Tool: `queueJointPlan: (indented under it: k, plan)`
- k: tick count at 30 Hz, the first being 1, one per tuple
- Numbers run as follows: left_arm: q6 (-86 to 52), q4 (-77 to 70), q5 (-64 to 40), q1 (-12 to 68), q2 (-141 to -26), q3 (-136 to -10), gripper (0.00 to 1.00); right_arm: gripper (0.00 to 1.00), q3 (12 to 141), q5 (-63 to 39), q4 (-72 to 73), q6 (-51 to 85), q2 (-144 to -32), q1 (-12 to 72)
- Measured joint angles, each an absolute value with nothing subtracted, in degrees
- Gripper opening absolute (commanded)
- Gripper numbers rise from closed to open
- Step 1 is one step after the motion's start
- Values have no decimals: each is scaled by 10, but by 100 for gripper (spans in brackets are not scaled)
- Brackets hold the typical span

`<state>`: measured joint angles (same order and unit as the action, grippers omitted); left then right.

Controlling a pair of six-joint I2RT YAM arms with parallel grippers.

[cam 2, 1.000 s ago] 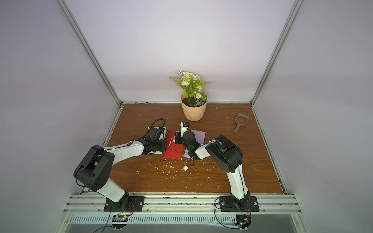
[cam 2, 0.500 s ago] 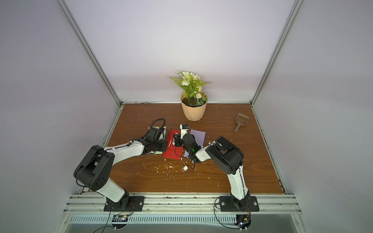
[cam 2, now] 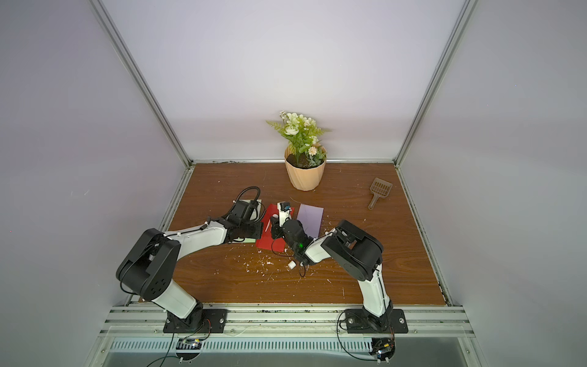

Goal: Seal the envelope with a glue stick
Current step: Apply the envelope at the center of the board.

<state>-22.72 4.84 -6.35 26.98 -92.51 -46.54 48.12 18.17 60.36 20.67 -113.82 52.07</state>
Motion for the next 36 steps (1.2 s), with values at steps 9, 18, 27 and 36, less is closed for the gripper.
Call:
queueJointPlan:
  k: [9, 18, 27, 36]
  plan:
    - [-227, 40, -63, 270, -929, -465, 1, 0, 526, 192, 582, 215, -1162, 502]
    - [-227, 38, -64, 270, -930, -465, 1, 0, 587, 195, 531, 234, -1188, 484]
    - [-227, 41, -64, 270, -933, -470, 2, 0, 593, 201, 517, 239, -1185, 481]
    - [-239, 58, -57, 270, -936, -479, 1, 0, 521, 132, 529, 325, -1104, 444]
